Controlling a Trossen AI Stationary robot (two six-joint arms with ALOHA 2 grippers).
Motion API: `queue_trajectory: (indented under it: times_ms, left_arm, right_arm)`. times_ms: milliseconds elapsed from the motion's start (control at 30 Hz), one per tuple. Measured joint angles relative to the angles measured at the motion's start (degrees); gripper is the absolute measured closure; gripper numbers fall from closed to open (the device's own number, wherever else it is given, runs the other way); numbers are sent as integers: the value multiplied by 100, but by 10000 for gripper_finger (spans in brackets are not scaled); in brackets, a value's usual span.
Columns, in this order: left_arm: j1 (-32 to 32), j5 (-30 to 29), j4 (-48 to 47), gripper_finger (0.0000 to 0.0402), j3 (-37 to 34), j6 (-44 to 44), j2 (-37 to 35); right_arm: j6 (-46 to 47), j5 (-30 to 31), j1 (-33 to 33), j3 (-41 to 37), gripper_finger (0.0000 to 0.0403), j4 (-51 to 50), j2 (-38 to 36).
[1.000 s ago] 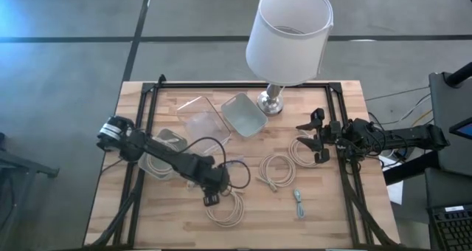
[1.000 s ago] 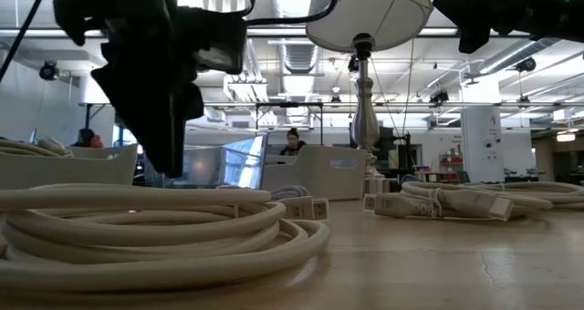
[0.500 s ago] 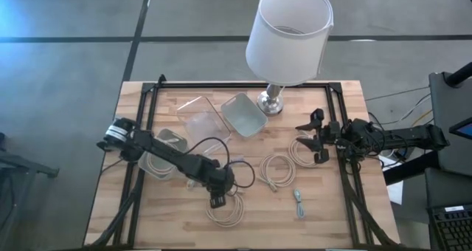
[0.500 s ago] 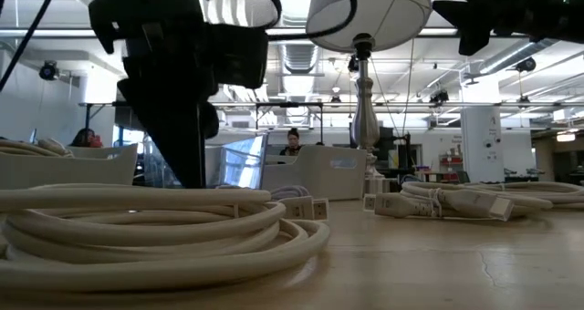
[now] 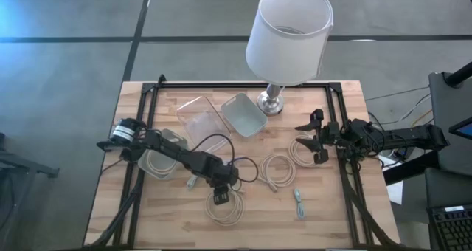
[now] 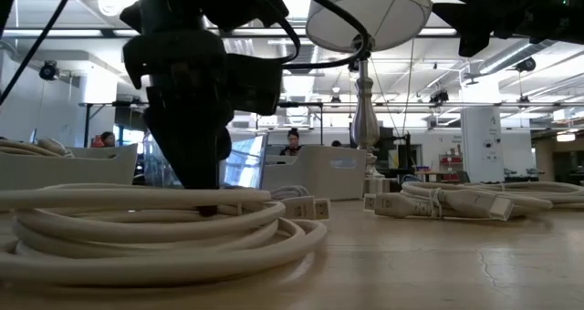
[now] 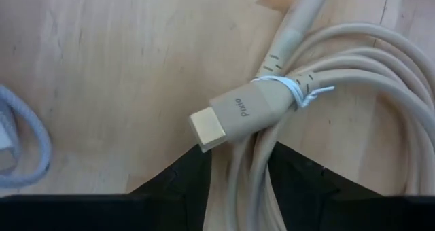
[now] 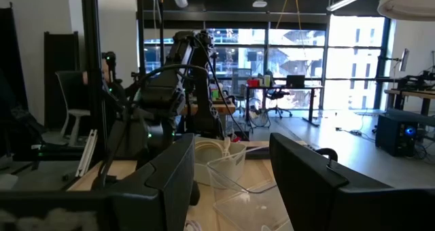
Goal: Pick & Place USB Port
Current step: Put the brown hdmi cable into the left gray bin
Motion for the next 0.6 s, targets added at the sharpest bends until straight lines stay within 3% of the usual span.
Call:
queue_trajectory:
  times_ms: [133, 367, 600]
  left_arm:
    - [47, 0, 66, 272, 0, 162, 20]
    - [97, -46, 106, 379, 0, 333, 14]
    - [97, -96, -160, 375, 6, 238, -289]
  right_arm:
    - [0, 0, 0, 0, 216, 2, -2]
    - [-17, 0, 0, 0, 216, 4, -2]
    - [-20, 0, 0, 0, 216, 4, 3]
